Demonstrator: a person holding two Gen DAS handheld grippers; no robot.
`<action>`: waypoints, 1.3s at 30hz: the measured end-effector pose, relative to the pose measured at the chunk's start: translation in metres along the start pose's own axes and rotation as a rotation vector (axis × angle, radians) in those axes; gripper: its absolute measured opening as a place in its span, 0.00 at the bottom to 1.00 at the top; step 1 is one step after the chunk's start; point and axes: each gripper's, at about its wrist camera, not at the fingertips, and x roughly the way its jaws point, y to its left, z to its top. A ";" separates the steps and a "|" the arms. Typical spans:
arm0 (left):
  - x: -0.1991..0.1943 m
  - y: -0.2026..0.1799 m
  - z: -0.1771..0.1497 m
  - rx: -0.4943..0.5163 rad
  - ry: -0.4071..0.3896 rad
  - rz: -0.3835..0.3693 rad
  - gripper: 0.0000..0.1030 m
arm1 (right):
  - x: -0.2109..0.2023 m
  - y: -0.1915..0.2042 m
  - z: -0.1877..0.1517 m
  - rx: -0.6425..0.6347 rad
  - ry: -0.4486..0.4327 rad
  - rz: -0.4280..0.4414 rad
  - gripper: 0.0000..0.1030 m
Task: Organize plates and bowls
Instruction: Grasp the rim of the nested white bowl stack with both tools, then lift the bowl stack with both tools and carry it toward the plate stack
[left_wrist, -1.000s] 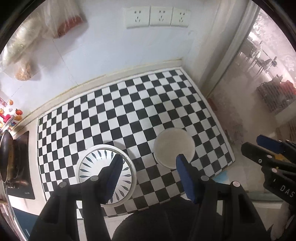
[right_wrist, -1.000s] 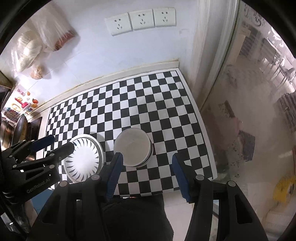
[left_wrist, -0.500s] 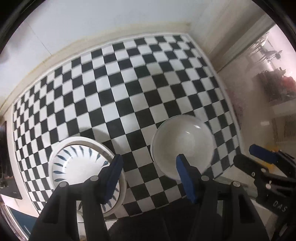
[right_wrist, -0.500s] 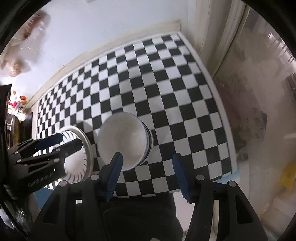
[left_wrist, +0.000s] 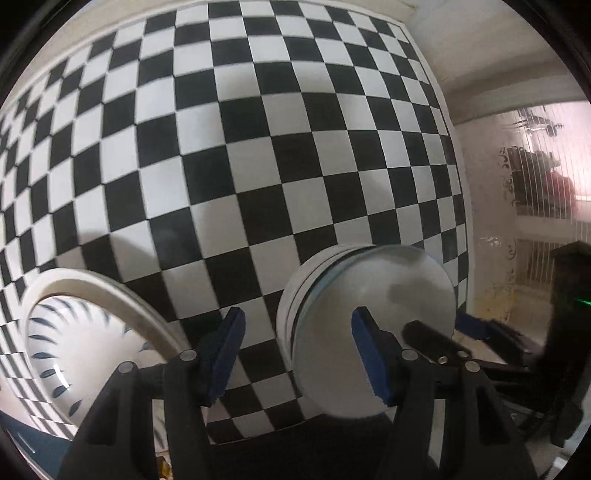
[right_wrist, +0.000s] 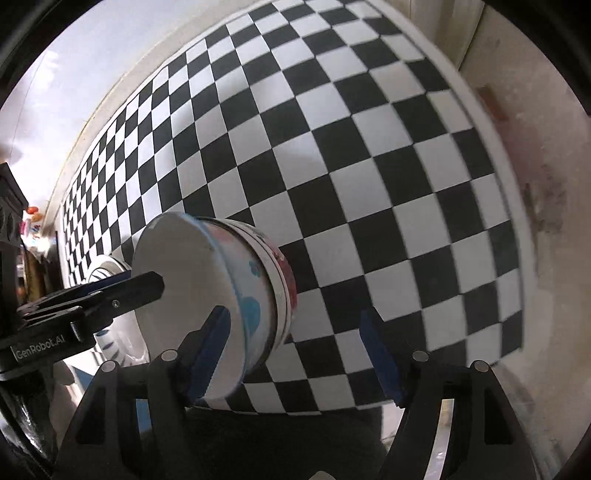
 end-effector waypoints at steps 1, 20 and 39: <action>0.004 0.000 0.002 -0.003 0.006 -0.010 0.56 | 0.003 -0.001 0.002 0.004 0.007 0.012 0.73; 0.046 0.012 0.016 -0.061 0.062 -0.110 0.56 | 0.067 -0.001 0.021 0.039 0.125 0.211 0.73; 0.046 0.007 0.016 -0.030 0.036 -0.164 0.57 | 0.073 0.013 0.023 -0.008 0.129 0.281 0.60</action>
